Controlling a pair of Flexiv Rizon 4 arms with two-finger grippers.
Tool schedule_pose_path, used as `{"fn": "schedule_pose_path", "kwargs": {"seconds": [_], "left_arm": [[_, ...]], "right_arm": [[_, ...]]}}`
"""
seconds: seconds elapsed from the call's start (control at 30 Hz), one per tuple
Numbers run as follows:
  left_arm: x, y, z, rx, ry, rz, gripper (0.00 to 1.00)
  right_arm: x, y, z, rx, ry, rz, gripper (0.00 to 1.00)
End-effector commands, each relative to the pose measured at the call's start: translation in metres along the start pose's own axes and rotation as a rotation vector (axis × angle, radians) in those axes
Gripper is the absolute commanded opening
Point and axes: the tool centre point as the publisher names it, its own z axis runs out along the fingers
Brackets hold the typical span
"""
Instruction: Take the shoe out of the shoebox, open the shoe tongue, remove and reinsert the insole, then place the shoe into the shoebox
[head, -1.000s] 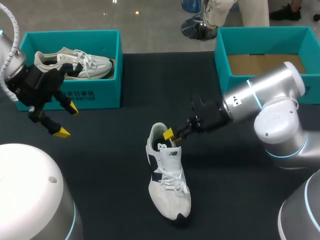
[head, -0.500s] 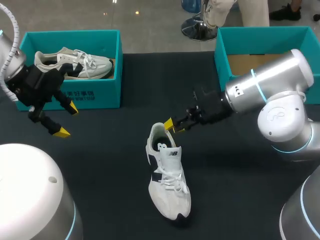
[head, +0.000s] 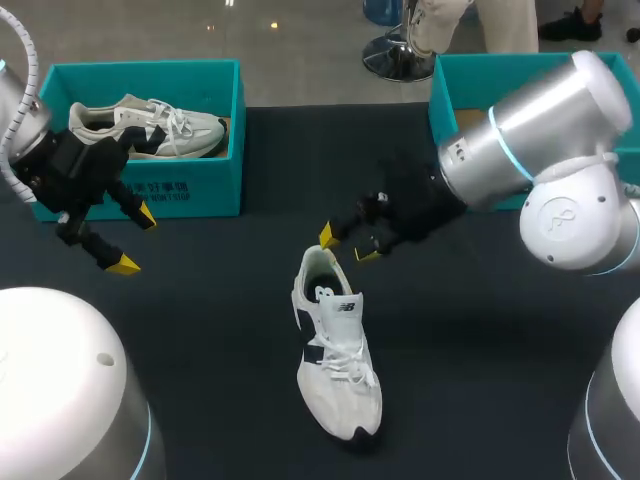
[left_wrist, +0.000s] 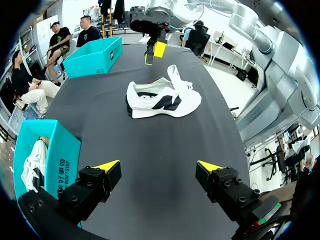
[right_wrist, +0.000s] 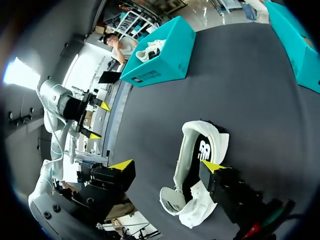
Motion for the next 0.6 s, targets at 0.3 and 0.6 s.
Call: {"fn": "schedule_pose_path", "kwargs": {"seconds": [0.3, 0.6], "left_arm": [[0.0002, 0.0, -0.0002, -0.002, 0.001, 0.0, 1.0], [0.0002, 0.0, -0.0002, -0.002, 0.001, 0.0, 1.0]], "right_arm": [[0.0047, 0.0004, -0.0013, 0.025, -0.311, 0.079, 1.0], [0.0047, 0.0004, -0.0013, 0.025, -0.311, 0.079, 1.0]]}}
